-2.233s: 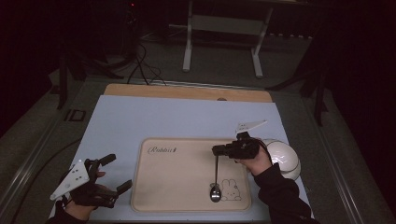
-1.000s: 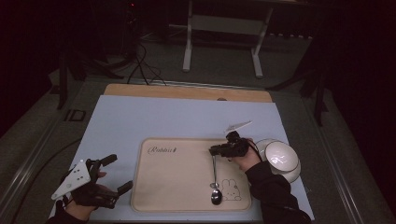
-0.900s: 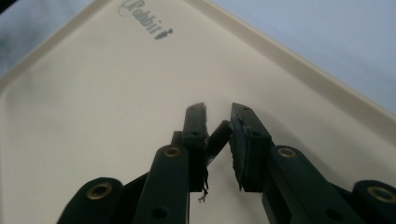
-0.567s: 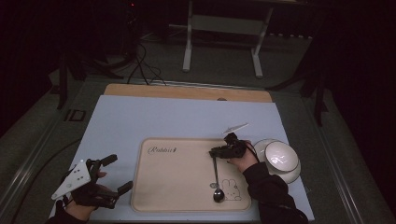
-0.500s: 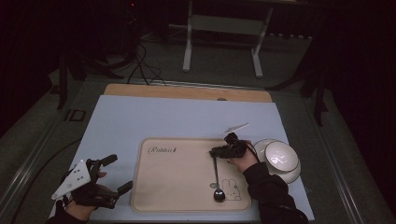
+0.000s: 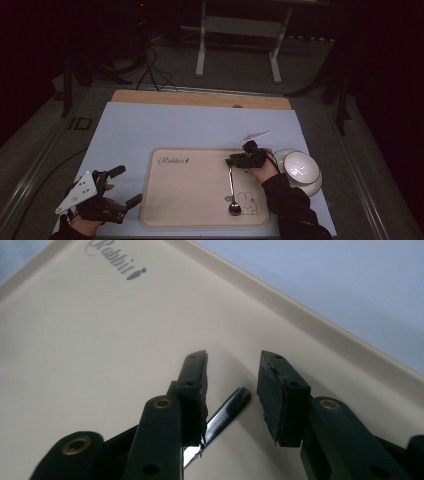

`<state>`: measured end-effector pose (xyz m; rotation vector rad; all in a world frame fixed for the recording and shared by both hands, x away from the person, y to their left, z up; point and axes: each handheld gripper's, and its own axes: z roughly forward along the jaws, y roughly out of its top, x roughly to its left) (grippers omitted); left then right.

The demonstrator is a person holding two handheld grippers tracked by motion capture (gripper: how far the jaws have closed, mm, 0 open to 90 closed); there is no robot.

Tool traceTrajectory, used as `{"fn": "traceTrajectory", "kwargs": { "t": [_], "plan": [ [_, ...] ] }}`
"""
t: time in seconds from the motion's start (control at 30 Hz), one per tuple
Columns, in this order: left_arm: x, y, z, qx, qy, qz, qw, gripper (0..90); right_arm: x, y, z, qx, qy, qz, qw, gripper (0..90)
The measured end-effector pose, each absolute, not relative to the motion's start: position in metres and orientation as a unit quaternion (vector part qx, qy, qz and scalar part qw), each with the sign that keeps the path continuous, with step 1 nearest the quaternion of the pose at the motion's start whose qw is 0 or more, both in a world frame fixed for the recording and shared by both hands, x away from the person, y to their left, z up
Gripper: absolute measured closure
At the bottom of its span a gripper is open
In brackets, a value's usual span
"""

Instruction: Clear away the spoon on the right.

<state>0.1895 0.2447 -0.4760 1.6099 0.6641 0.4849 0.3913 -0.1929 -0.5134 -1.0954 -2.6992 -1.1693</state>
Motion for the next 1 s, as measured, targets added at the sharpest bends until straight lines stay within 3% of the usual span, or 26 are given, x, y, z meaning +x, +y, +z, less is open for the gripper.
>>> {"fn": "traceTrajectory", "kwargs": {
  "t": [0.3,0.5,0.8,1.0],
  "plan": [
    [0.189,0.244,-0.476,0.700,0.288,0.212,0.618,0.0,0.376,-0.191,-0.505,-0.343,-0.858,-0.384,0.002,68.6],
    [0.189,0.244,-0.476,0.700,0.289,0.213,0.618,0.0,0.362,-0.195,-0.498,-0.344,-0.850,-0.400,-0.005,62.6],
    [0.189,0.244,-0.476,0.700,0.289,0.213,0.617,0.0,0.346,-0.208,-0.488,-0.357,-0.830,-0.428,-0.030,42.2],
    [0.189,0.244,-0.476,0.699,0.289,0.212,0.619,0.0,0.332,-0.216,-0.477,-0.361,-0.809,-0.462,-0.039,20.7]
  ]
}}
